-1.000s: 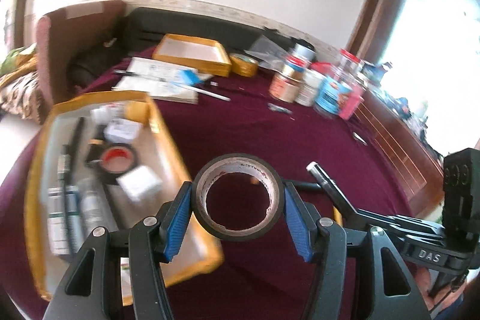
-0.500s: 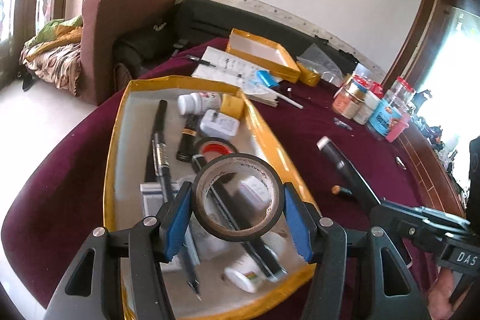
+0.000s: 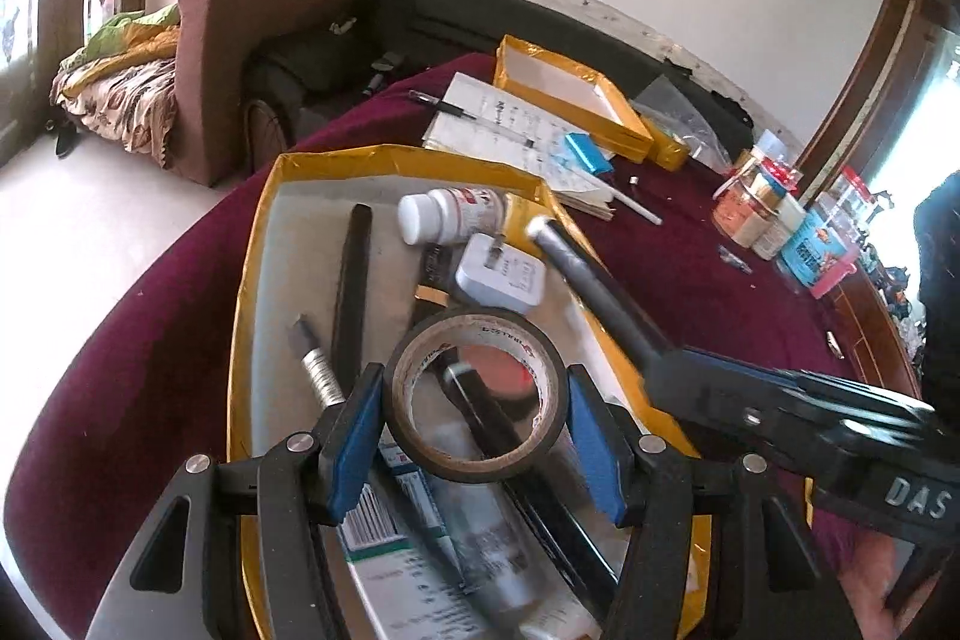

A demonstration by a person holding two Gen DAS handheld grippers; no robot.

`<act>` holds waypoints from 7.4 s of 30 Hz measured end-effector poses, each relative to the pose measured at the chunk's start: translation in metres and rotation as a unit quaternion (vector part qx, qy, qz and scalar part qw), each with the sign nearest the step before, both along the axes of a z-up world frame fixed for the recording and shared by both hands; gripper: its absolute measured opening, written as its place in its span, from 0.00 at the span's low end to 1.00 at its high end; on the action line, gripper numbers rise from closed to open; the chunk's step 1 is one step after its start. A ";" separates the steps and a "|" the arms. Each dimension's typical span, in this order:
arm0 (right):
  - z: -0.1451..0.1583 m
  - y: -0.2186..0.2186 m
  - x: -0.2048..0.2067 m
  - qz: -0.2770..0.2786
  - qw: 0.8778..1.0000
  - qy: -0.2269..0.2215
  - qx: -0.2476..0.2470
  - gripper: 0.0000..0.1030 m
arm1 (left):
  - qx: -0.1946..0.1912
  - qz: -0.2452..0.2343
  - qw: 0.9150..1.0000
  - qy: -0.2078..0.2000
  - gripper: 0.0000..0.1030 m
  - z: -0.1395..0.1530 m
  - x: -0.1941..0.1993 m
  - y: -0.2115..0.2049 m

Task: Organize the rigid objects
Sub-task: 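Release the tape roll into the tray with the left gripper while the right releases the marker, then grasp the yellow pencil with the right gripper while the left grasps the black tube, then carry the black tube with the left gripper to the tray while the right carries the pencil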

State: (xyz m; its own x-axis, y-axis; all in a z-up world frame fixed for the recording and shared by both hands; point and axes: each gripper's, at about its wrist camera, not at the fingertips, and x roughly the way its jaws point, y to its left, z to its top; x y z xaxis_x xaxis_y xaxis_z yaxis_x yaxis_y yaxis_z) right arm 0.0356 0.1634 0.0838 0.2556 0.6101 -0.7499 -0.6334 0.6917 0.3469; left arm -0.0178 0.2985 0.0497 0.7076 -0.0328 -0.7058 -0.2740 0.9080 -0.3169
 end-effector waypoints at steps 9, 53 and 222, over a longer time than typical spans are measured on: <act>-0.026 0.037 0.038 -0.003 0.999 0.049 -0.007 0.14 | 0.001 0.004 1.000 0.026 0.60 -0.010 0.016 0.009; -0.017 -0.242 -0.019 -0.168 0.981 0.037 0.088 0.23 | 0.034 -0.227 0.973 -0.014 0.68 0.002 -0.023 -0.214; -0.003 -0.112 -0.064 -0.050 0.997 -0.063 0.022 0.08 | 0.087 -0.009 0.994 -0.067 0.14 0.028 -0.059 -0.067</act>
State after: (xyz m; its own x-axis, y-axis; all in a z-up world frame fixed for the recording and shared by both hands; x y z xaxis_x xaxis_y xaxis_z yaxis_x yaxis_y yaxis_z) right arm -0.0280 0.0512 0.0812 0.4064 0.6081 -0.6819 -0.6030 0.7392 0.2998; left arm -0.0764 0.2319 0.0782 0.7960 0.0684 -0.6014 -0.2233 0.9567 -0.1867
